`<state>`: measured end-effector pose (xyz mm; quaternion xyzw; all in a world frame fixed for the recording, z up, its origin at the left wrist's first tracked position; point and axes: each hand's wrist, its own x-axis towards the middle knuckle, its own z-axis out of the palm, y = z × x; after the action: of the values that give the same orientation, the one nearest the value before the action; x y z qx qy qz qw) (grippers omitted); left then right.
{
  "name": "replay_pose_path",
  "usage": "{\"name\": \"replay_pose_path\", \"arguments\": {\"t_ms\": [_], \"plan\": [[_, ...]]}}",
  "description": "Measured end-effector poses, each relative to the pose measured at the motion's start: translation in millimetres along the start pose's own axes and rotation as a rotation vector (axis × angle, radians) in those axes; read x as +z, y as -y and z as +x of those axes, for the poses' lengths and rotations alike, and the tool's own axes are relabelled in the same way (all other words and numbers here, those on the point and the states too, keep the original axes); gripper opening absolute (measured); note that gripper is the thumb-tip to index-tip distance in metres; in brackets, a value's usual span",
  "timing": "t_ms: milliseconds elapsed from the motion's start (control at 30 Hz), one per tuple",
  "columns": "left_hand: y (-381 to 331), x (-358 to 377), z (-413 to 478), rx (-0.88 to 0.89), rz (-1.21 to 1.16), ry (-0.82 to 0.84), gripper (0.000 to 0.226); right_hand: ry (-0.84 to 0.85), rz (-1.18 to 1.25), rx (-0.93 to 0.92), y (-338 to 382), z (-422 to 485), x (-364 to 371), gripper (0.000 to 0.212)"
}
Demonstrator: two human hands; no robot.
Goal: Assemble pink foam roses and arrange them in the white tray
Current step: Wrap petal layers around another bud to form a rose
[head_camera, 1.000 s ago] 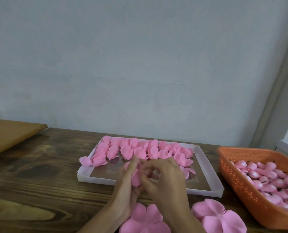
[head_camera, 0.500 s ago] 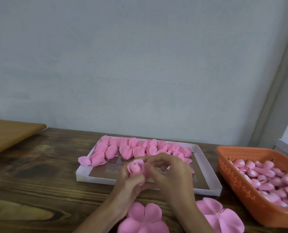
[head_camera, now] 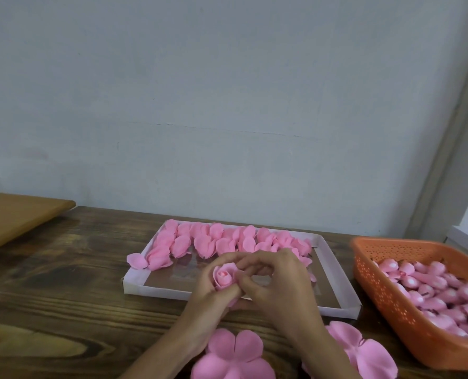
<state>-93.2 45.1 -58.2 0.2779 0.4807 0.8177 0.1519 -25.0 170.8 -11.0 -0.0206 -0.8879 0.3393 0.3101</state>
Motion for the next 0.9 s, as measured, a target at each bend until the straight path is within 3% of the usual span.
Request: {"name": "replay_pose_path", "arguments": {"t_ms": [233,400,733,900], "plan": [[6.1,-4.6,0.7,-0.026,0.059,0.018,0.053,0.098,-0.075,0.015,-4.3,5.1,-11.7,0.016],[2.7,-2.7,0.2,-0.004,0.091,0.057,0.046,0.091,-0.165,-0.054,-2.6,2.7,-12.1,0.017],[0.8,-3.5,0.3,0.07,0.206,0.106,0.065,0.101,-0.046,-0.056,0.4,5.3,-11.5,0.01],[3.8,-3.6,-0.3,0.008,0.162,0.092,0.055,0.107,0.019,-0.05,2.1,4.6,-12.3,0.014]]}}
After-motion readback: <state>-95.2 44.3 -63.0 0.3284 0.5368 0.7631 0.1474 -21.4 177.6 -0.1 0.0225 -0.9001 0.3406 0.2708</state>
